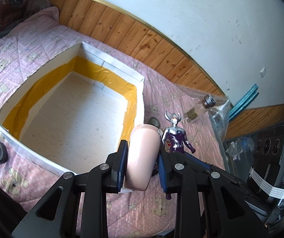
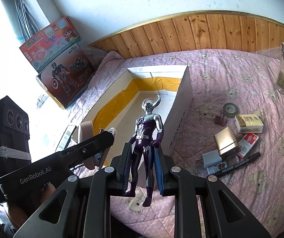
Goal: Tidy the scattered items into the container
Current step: 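Move both held items over the yellow-lined interior of the white box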
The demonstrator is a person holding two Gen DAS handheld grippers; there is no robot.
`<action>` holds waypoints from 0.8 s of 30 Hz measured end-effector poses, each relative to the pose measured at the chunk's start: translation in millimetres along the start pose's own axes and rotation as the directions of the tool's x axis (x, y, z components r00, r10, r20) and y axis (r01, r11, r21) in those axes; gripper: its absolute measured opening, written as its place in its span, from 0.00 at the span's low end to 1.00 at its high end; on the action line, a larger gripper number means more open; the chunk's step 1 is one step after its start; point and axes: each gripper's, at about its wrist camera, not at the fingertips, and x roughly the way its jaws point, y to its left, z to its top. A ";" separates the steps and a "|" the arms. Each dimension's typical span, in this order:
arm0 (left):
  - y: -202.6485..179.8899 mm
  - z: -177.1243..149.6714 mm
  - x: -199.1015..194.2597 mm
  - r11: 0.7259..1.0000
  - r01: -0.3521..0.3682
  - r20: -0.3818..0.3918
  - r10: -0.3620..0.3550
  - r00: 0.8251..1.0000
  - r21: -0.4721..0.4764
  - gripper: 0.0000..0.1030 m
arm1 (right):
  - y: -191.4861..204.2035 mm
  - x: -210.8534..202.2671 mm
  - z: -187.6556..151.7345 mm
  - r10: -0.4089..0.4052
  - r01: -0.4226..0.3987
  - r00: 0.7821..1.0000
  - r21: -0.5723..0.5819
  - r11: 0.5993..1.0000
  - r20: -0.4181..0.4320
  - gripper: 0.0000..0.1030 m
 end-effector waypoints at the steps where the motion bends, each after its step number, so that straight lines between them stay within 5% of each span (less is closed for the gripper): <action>1: 1.1 1.3 0.1 1.000 -0.001 0.001 0.001 1.000 -0.001 0.28 | 1.5 1.2 0.9 0.001 -0.001 1.000 -0.003 1.000 -0.001 0.23; 24: 29.8 36.8 14.7 0.999 -0.047 -0.021 0.046 0.999 -0.025 0.28 | 19.2 41.9 23.4 0.039 -0.039 0.999 -0.010 0.999 -0.026 0.23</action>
